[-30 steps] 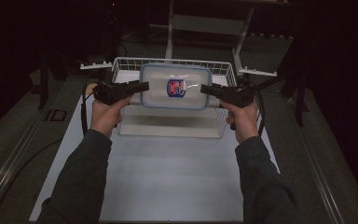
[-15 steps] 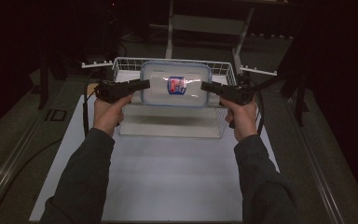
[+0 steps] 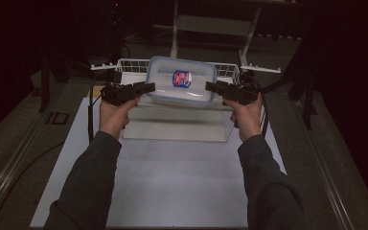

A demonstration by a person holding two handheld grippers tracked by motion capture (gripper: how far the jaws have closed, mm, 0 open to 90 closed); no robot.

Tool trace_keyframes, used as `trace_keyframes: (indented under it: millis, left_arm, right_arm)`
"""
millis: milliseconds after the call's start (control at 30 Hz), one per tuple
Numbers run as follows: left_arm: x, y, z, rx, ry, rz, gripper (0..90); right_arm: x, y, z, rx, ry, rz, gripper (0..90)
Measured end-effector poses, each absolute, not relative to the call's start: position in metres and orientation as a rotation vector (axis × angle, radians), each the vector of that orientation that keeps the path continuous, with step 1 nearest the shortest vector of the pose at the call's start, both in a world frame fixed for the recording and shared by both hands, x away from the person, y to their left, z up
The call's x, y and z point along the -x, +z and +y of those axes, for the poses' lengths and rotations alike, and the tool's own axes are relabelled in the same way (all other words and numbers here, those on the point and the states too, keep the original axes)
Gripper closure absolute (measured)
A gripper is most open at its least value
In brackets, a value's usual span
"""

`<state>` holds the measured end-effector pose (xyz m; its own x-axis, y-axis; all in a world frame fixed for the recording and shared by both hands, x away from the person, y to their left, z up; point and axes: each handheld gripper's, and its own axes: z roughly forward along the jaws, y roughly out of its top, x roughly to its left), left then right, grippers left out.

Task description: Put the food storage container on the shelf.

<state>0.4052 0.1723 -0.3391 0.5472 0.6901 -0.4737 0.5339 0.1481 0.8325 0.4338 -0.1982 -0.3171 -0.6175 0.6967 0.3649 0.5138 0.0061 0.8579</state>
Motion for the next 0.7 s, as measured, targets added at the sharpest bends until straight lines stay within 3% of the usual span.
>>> trace_keyframes:
  millis: [67,267,333,433,500,700]
  left_arm:
    - [-0.406,-0.339,0.171,-1.512,0.141,1.102,51.1]
    - [-0.404,-0.341,0.164,-1.561,0.178,1.089,50.0]
    - [-0.403,-0.342,0.164,-1.56,0.183,1.087,49.8]
    - [-0.4,-0.339,0.166,-1.558,0.201,1.072,49.5]
    - [-0.396,-0.337,0.168,-1.548,0.209,1.06,49.6]
    - [-0.381,-0.329,0.169,-1.564,0.242,1.008,49.6]
  right_arm:
    - [-0.437,-0.318,-0.198,-1.3,1.631,2.1,46.3]
    - [-0.44,-0.318,-0.197,-1.312,1.569,2.031,48.5]
    - [-0.435,-0.315,-0.198,-1.305,1.534,1.991,57.3]
    - [-0.422,-0.312,-0.2,-1.174,1.613,1.989,81.5]
    - [-0.41,-0.309,-0.194,-1.013,1.573,2.049,89.0]
    - [-0.392,-0.317,-0.176,-0.806,1.442,2.2,89.9]
